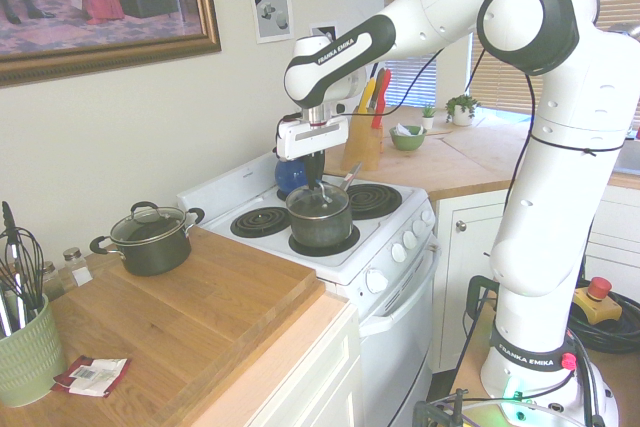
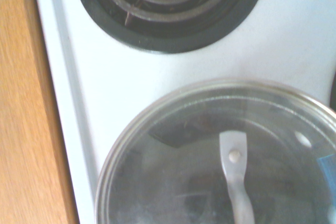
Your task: Cover the lid of the pot
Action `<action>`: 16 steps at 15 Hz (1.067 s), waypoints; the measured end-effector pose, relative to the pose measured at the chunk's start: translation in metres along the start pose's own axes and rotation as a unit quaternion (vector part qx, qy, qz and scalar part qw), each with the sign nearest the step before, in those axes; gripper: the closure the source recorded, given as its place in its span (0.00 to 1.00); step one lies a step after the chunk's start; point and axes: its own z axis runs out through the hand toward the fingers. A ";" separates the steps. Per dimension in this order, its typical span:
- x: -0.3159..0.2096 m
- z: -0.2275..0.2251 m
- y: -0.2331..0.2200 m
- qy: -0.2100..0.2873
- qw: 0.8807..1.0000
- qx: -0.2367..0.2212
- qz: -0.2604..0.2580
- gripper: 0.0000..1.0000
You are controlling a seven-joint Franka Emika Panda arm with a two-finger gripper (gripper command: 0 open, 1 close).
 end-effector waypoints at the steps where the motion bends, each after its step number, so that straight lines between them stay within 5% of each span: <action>1: -0.001 0.003 0.001 -0.002 1.000 -0.003 -0.001 1.00; 6: 0.002 0.018 0.000 -0.010 1.000 -0.014 0.001 1.00; 7: 0.003 0.021 -0.002 -0.012 1.000 -0.015 0.001 0.00; 16: 0.004 0.020 -0.003 -0.010 1.000 -0.015 0.002 0.00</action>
